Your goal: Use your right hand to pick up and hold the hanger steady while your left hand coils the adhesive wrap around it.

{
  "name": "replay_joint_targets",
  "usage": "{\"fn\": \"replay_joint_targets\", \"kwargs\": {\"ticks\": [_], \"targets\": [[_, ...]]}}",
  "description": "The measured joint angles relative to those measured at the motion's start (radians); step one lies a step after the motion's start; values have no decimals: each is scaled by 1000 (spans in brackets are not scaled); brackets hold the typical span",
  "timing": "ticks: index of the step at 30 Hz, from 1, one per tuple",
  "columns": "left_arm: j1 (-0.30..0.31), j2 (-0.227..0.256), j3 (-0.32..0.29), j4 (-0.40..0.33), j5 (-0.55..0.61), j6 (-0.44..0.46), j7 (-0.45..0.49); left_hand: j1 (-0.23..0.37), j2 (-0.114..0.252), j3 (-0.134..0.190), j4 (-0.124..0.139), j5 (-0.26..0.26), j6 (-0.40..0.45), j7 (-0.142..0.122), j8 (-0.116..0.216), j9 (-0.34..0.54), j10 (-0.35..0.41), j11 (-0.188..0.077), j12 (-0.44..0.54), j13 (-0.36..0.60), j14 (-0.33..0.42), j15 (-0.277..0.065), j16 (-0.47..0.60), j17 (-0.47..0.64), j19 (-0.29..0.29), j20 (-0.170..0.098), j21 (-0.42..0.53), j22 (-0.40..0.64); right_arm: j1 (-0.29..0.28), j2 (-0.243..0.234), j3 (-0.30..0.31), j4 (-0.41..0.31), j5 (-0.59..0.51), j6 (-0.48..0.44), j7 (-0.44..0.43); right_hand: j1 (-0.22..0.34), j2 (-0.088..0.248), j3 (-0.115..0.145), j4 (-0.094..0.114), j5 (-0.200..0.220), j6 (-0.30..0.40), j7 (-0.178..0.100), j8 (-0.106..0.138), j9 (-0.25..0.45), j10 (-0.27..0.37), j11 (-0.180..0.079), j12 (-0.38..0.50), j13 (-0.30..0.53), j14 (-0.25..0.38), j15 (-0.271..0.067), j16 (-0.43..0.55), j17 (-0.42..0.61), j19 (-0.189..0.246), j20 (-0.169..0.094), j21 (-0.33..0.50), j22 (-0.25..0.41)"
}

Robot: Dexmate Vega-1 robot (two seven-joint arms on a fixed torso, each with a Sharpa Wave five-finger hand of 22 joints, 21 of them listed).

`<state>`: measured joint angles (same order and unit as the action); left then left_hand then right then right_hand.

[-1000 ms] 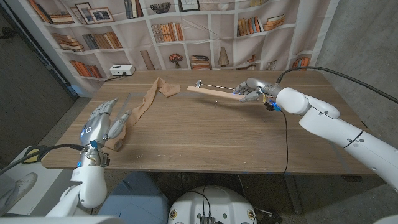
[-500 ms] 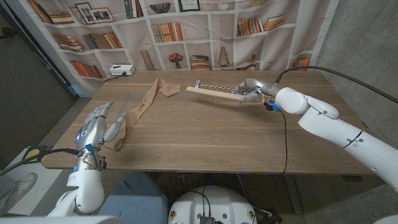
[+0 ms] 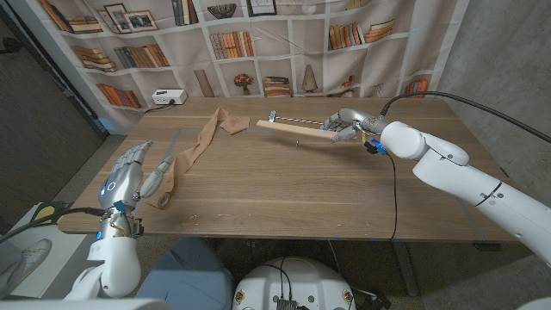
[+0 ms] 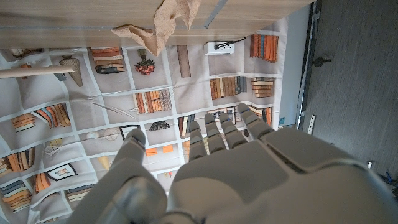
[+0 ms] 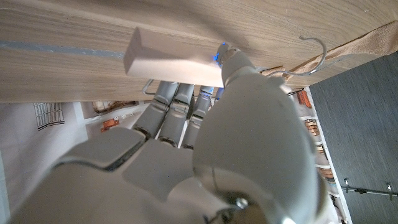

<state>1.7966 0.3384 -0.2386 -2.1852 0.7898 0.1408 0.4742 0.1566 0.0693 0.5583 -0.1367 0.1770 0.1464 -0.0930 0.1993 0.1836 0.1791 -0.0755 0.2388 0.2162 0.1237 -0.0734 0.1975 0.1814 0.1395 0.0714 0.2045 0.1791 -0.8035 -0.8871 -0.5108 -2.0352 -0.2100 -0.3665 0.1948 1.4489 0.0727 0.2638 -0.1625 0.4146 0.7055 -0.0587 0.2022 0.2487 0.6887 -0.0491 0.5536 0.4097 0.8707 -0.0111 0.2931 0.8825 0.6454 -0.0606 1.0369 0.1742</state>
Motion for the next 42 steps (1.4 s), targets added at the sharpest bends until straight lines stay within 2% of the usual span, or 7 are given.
{"fn": "replay_joint_targets", "kwargs": {"ticks": [7,11,13,19,26,35,42], "targets": [[2,-1,-6,0,2,2,-1,9,-9,0,-8,0,0,0,0,0,1,-2,0,0,22,8,0,0,8,8,0,0,0,0,-4,-3,-2,-5,-1,0,0,0,0,3,0,0,0,0,2,2,0,0,0,0,0,5,0,0,0,0],[5,-3,-12,5,5,4,-1,27,-23,5,-20,0,0,0,0,0,-11,-11,-5,0,25,11,0,0,30,60,8,0,0,2,-6,-5,-6,-13,-1,0,0,0,0,3,0,0,0,0,4,4,0,0,0,0,0,5,-4,-3,0,0],[6,-4,-13,7,6,6,-1,31,-19,8,-22,0,0,0,0,0,-14,-9,-8,0,25,11,0,0,37,70,8,0,0,3,-7,-5,-6,-14,-1,0,0,0,0,3,0,0,0,0,4,4,0,0,0,0,0,5,-4,-3,4,0],[6,-6,-15,12,14,12,3,54,-20,14,-28,0,0,0,0,0,-14,-9,-8,4,27,13,0,0,37,70,8,0,1,5,-9,-7,-8,-20,-1,0,0,0,0,3,0,0,0,0,4,4,0,0,0,0,0,8,-5,-2,8,0],[4,-11,-15,15,21,24,4,85,-27,21,-35,0,-4,-4,0,0,-35,-19,-8,5,57,43,4,0,45,62,8,0,0,5,-10,-11,-9,-26,-1,0,0,0,0,3,0,0,0,-3,4,4,0,0,-2,-2,-1,9,-9,2,8,1],[5,-14,-20,13,24,37,-2,122,-52,22,-41,0,-29,-14,-12,0,-65,-14,-13,14,41,16,4,3,104,121,23,5,-8,4,-9,-17,-7,-35,-2,0,0,0,0,2,0,0,0,-3,3,4,0,0,-2,-2,-4,9,-9,2,17,1],[4,-19,-21,12,24,47,-8,142,-62,22,-41,0,-37,-6,-12,0,-69,-10,-13,19,60,17,4,3,166,130,46,5,-15,0,-3,-23,-4,-40,-7,0,0,0,0,2,0,0,0,-3,4,4,0,0,-1,-2,-5,14,-9,2,21,1]]}}
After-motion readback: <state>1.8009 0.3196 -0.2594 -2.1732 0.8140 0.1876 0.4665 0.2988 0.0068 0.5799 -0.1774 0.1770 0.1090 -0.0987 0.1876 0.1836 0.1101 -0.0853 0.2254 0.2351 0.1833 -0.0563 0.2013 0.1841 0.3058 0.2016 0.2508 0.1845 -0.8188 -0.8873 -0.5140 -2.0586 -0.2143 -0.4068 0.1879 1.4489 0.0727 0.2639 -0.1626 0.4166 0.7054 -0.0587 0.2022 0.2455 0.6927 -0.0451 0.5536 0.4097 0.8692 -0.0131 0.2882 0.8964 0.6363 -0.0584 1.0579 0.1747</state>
